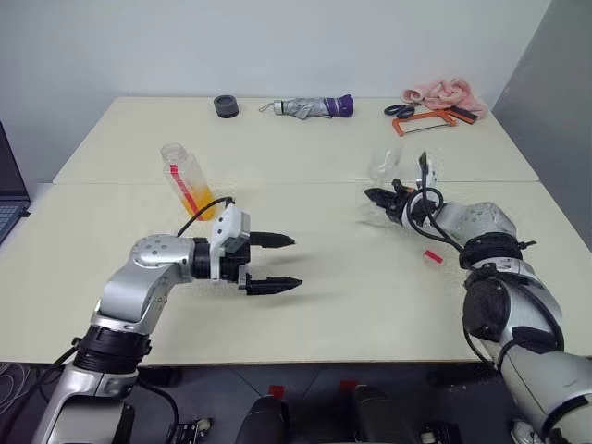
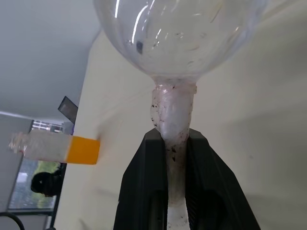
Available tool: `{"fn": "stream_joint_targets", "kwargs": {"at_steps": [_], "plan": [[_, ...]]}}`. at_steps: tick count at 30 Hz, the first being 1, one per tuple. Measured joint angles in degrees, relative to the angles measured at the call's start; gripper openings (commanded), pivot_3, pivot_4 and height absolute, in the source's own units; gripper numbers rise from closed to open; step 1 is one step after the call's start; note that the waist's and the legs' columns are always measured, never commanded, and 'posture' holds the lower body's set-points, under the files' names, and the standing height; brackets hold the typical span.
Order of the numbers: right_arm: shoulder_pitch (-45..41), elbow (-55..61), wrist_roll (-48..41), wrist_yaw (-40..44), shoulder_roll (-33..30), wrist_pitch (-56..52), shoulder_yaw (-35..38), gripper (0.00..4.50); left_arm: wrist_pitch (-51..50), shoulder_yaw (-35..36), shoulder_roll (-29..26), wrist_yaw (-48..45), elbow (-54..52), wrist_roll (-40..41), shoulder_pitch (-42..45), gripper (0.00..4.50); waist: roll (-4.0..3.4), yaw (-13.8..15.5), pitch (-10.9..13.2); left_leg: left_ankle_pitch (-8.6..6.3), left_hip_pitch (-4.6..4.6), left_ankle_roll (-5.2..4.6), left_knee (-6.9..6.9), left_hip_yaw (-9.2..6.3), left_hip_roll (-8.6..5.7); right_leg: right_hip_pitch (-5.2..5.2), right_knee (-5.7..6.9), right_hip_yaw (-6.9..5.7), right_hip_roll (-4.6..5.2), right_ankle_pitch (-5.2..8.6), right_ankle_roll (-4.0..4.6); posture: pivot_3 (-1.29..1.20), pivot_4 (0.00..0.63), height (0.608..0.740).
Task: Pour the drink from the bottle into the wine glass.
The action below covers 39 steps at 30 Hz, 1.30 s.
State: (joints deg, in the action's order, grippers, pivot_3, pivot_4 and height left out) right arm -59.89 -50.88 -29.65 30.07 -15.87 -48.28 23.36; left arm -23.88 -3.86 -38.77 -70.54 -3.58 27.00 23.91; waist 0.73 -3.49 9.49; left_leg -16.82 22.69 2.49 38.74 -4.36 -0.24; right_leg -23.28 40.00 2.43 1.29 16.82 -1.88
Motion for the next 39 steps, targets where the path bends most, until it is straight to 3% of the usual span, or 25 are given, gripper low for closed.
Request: {"fn": "stream_joint_targets", "kwargs": {"at_steps": [4, 11, 16, 27, 34, 39], "plan": [[7.91, 11.38, 7.82, -2.74, 5.40, 15.34, -8.47, 0.15, -1.13, 1.35, -0.03, 1.47, -0.35, 0.18, -1.78, 4.50, 0.00, -0.15, 0.00, 0.00, 0.00, 0.00, 0.00, -0.04, 0.02, 0.00, 0.01, -0.02, 0.02, 0.00, 0.00, 0.00, 0.150, 0.740], [14.61, 14.34, 18.55, -8.35, 9.98, 36.04, -17.64, 0.15, -1.77, 1.89, -0.23, 2.42, -0.63, 0.15, -3.03, 4.50, -0.01, -0.27, 0.01, 0.02, -0.05, 0.03, 0.06, -0.02, 0.02, 0.02, 0.07, 0.00, 0.05, 0.00, -0.01, 0.00, 0.150, 0.740], [17.67, 18.14, 20.67, -9.15, 9.93, 37.73, -19.96, 0.15, -1.77, 1.95, -0.44, 2.40, -0.62, 0.14, -3.02, 4.50, -0.01, -0.23, 0.00, 0.02, -0.06, 0.03, 0.05, -0.04, 0.02, 0.02, 0.06, -0.01, 0.05, 0.00, -0.01, 0.00, 0.150, 0.740], [33.01, 37.62, 21.93, -8.91, 7.28, 34.93, -23.63, 0.15, -1.69, 1.99, -0.63, 2.50, -0.62, -0.01, -3.73, 4.50, 0.03, 0.55, -0.07, 0.01, -0.14, 0.01, 0.05, -0.08, -0.01, 0.17, 0.01, -0.05, 0.07, 0.00, -0.01, 0.00, 0.150, 0.740], [37.24, 40.06, 24.38, -8.84, 6.60, 39.09, -25.72, 0.15, -1.52, 2.28, -0.17, 4.65, -0.62, -0.01, -4.31, 4.50, 0.05, 0.52, -0.10, 0.00, -0.19, 0.01, 0.04, -0.06, -0.03, 0.17, 0.01, -0.03, 0.03, 0.00, -0.01, 0.00, 0.150, 0.740], [37.62, 38.68, 24.21, -8.75, 7.60, 42.99, -25.74, 0.15, 0.98, 6.33, 3.45, 12.42, -0.63, -0.72, -5.28, 4.50, 0.06, 0.43, -0.09, 0.01, -0.19, 0.01, 0.04, -0.05, 0.03, 0.15, 0.01, 0.00, 0.03, 0.00, -0.01, 0.00, 0.150, 0.740]]}}
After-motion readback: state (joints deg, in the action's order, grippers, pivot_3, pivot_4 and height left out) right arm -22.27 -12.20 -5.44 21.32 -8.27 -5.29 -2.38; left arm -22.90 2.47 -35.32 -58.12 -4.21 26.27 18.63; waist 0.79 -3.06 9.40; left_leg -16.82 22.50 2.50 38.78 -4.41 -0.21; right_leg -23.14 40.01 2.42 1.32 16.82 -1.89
